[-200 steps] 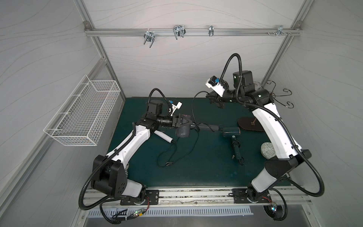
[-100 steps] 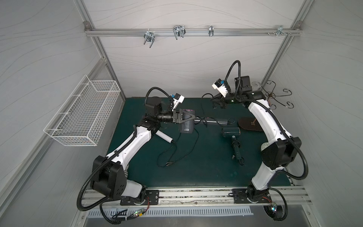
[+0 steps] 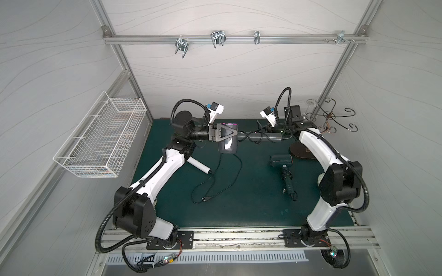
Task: Wrap the cord around the hair dryer
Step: Wrap the power cord around the hair dryer.
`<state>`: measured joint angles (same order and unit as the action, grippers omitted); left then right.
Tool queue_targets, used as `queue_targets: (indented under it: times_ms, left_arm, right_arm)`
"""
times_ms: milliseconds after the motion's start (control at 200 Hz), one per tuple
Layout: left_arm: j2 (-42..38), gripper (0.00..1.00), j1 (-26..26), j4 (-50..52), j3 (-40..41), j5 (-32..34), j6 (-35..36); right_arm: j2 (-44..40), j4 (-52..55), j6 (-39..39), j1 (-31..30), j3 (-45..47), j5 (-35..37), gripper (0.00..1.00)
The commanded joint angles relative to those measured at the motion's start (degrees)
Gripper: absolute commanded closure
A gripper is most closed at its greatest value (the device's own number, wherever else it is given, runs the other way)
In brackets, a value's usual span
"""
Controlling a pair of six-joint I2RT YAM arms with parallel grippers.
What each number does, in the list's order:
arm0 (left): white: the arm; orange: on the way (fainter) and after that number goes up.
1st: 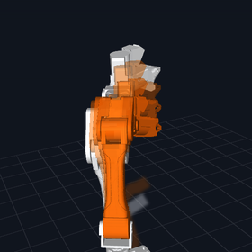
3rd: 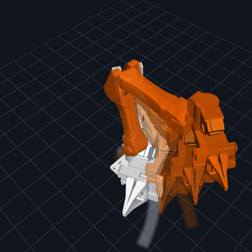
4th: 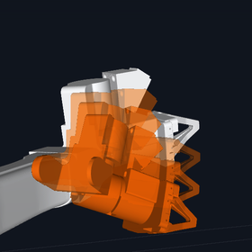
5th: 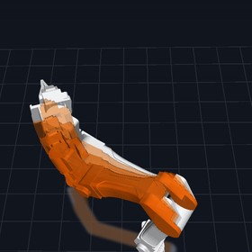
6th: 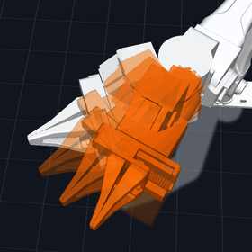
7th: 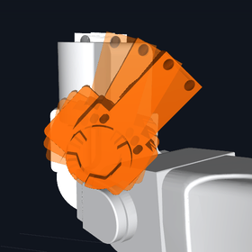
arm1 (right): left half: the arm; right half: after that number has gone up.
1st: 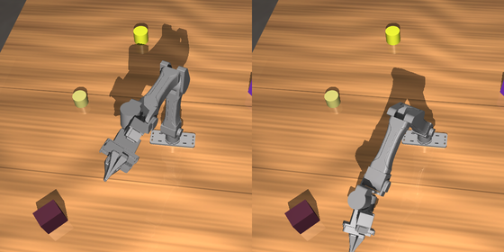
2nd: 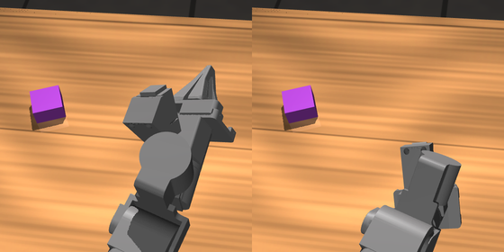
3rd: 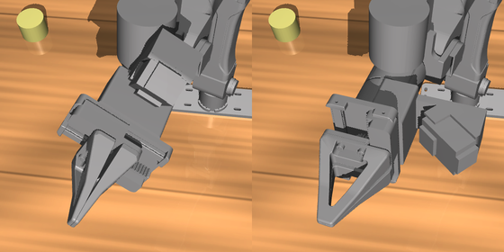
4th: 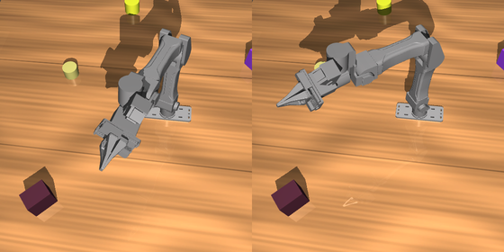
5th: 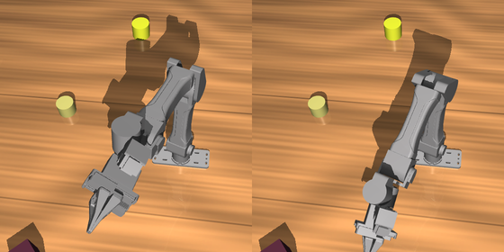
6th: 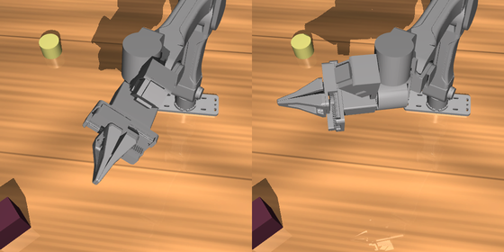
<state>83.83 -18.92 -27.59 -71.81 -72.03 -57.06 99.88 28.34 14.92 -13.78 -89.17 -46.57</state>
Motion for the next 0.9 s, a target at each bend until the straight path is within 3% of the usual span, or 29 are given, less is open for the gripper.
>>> queue_targets:
  times_ms: [0,125,290,750,890]
  left_arm:
    - [-0.1,1.0,2.6,-11.9,-3.7,0.2,-5.7]
    - [1.7,1.0,4.5,-18.9,-4.3,0.9,-11.5]
    - [1.8,1.0,5.2,-18.0,-4.0,3.2,-10.6]
    - [7.0,1.0,8.9,-24.5,-4.5,10.9,-15.6]
    - [8.1,1.0,9.9,-25.0,-4.9,12.1,-15.4]
  right_arm:
    - [-4.1,-6.9,-4.9,0.4,3.1,-2.8,1.0]
    - [-4.8,-11.6,-10.4,0.2,6.2,-3.3,1.0]
    - [-6.5,-18.8,-16.3,-0.2,10.4,-3.3,1.0]
    - [-14.0,-29.1,-22.6,-9.8,26.0,3.1,1.0]
    - [-16.0,-24.5,-19.1,-15.0,26.2,5.7,1.0]
